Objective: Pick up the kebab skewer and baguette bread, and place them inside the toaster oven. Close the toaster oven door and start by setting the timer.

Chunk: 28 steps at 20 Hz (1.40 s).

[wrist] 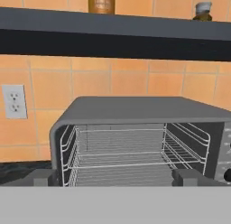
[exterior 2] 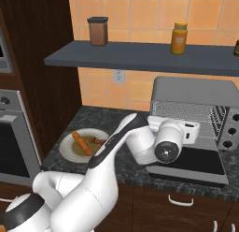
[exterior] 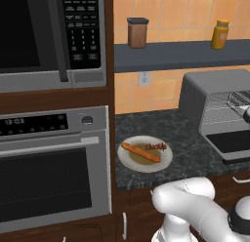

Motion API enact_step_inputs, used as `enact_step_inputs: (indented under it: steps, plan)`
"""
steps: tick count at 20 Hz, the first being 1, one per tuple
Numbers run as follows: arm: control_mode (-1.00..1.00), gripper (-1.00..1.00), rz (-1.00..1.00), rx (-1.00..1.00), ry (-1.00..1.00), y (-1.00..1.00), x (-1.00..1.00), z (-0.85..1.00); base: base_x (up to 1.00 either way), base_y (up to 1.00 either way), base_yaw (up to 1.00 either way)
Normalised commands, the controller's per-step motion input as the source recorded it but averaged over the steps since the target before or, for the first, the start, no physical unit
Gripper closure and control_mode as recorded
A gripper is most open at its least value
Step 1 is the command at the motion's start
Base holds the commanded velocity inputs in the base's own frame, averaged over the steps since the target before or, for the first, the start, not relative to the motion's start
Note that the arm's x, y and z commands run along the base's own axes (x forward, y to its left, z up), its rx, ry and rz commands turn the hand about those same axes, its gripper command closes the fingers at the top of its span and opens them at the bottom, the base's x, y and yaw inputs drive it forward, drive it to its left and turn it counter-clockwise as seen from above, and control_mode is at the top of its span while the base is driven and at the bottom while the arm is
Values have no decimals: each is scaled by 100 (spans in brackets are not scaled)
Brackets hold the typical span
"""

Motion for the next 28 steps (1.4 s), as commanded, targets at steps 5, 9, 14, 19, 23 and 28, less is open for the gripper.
enact_step_inputs:
  steps: [5, 9, 14, 19, 23, 28]
  plan:
    - [-100, -100, 7, 1, 0, -26, 17, -11, 0, 0, 0]
    - [-100, -100, 10, 0, 4, -28, 18, -42, 0, 0, 0]
    - [-100, -100, 5, 0, 1, -19, 40, -13, 0, 0, 0]
    - [-100, -100, 0, 0, 0, 0, 56, -2, 0, 0, 0]
    - [-100, -100, 0, 1, 4, 0, 56, 0, 0, 0, 0]
    - [-100, -100, 0, 1, 5, -4, 26, -11, 0, 0, 0]
